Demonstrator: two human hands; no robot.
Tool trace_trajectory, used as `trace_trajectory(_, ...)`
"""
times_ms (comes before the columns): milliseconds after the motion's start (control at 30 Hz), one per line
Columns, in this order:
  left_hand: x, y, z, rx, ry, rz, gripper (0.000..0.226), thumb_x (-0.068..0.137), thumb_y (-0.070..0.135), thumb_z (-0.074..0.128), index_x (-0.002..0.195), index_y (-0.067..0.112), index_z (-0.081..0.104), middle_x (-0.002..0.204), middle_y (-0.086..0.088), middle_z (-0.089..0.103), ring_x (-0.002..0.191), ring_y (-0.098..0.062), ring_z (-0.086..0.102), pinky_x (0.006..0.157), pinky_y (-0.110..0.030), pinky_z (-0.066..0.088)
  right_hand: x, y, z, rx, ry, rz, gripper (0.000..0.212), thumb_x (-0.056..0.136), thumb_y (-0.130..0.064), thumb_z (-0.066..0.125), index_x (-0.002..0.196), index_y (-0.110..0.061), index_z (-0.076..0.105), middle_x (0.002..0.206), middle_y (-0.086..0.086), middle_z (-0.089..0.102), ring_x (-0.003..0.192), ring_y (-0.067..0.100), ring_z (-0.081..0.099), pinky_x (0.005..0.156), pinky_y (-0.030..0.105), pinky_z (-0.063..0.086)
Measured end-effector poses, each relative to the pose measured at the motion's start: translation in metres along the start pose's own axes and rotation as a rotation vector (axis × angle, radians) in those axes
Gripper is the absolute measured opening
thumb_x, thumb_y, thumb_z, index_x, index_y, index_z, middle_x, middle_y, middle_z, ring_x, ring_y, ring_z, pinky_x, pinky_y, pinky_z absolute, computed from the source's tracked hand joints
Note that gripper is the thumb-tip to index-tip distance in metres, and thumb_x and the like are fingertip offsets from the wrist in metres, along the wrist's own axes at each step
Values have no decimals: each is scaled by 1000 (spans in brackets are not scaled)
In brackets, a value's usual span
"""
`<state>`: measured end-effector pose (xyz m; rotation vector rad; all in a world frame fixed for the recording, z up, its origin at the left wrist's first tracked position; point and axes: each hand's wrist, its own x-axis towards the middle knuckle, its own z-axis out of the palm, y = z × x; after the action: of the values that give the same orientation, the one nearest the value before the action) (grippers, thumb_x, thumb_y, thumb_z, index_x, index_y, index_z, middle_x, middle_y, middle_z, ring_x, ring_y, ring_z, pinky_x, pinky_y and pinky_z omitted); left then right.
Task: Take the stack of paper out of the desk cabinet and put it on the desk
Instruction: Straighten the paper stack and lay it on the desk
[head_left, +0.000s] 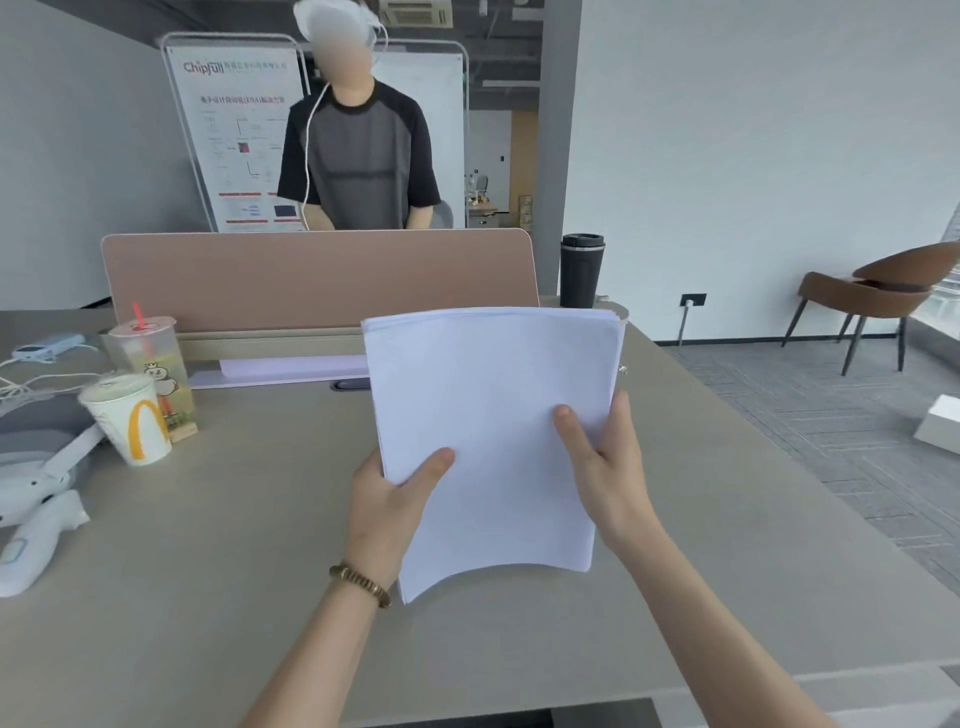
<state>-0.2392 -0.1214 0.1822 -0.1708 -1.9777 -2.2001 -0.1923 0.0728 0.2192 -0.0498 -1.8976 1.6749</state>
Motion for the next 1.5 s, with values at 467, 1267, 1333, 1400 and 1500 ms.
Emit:
trace_trajectory(467,-29,-66,-12,155,-74,-165,18,79,14,84,91,26,77,83,24,78,81,9,72,65,-6,52,-43,89,-5,-109,-109,190,16,97,-27,58,105,-35,48,99,-26,70,91,-10,66,73,15,50)
trace_trajectory(1267,-6,-54,115,184,-133,-80,45,76,16,85,112,29,61,102,21,72,85,14,68,73,-17,50,31,94,-112,-294,81,273,26,82,-34,75,80,-17,56,75,-6,60,65,12,55,55,23,39)
trace_trajectory(1333,-4,-54,137,177,-153,-98,46,76,16,85,112,28,58,103,21,70,87,12,66,72,-15,48,42,99,-131,-316,61,291,28,82,-35,74,95,-13,62,90,0,68,76,18,61,60,27,47)
trace_trajectory(1400,-1,-58,157,176,-175,-112,47,76,15,85,113,25,58,105,18,69,93,6,65,72,-16,48,52,105,-149,-341,39,317,33,84,-33,72,109,-13,62,102,3,70,88,22,66,69,33,53)
trace_trajectory(1500,4,-66,187,185,-199,-136,46,75,14,85,112,23,58,104,16,69,94,3,66,70,-16,48,62,114,-174,-415,-18,346,44,79,-37,71,113,-12,60,107,6,69,97,27,65,77,36,54)
